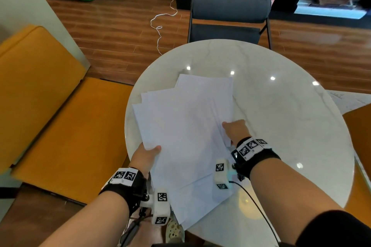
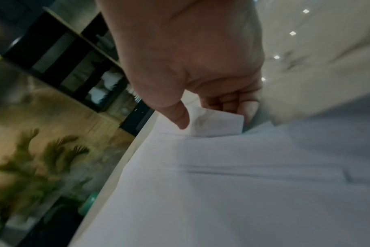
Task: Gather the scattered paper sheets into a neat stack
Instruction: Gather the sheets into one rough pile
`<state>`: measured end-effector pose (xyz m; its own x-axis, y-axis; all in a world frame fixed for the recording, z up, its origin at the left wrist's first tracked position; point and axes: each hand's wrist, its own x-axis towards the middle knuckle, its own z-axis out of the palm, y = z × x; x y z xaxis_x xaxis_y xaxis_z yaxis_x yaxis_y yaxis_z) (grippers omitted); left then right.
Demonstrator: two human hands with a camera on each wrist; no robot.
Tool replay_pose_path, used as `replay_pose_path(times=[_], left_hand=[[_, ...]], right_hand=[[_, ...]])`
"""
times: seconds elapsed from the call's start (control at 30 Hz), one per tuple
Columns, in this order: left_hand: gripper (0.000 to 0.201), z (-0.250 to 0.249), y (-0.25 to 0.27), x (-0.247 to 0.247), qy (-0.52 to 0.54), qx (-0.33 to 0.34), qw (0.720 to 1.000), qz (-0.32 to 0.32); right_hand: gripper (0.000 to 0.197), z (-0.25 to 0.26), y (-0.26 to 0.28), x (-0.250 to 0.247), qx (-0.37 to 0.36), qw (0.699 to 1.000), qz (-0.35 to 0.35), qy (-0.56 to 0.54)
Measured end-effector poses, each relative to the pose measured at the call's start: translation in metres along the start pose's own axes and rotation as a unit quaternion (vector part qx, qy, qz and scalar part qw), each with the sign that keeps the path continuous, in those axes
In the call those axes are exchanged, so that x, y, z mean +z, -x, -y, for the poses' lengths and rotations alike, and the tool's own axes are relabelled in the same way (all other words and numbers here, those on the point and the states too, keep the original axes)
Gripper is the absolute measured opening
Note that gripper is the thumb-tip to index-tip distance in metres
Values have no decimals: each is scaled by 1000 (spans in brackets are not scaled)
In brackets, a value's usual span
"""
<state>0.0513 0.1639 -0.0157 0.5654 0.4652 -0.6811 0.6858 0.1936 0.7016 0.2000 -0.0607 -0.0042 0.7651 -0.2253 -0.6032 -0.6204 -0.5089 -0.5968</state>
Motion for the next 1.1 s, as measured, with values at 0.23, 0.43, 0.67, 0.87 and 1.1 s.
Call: replay_pose_path(times=[0.23,0.43,0.67,0.87,1.1], left_hand=[[38,-2,1,0,-26,-3,1000,-3],[44,-1,-2,2,-35,-14,999,-9],[38,-9,7,4,-9,-12,1000,-15],[54,-19,13,1,3,-52,999,-11],[96,-20,12,-1,70,-124,989,44]], right_hand=[[39,17,1,7,-26,998,49,39],[30,25,-3,-21,-64,997,-17,-26],[53,63,0,-99,-82,955,-113,-263],[19,34,20,-66,-96,954,81,-271],[64,-33,37,0,-86,977,7,196]])
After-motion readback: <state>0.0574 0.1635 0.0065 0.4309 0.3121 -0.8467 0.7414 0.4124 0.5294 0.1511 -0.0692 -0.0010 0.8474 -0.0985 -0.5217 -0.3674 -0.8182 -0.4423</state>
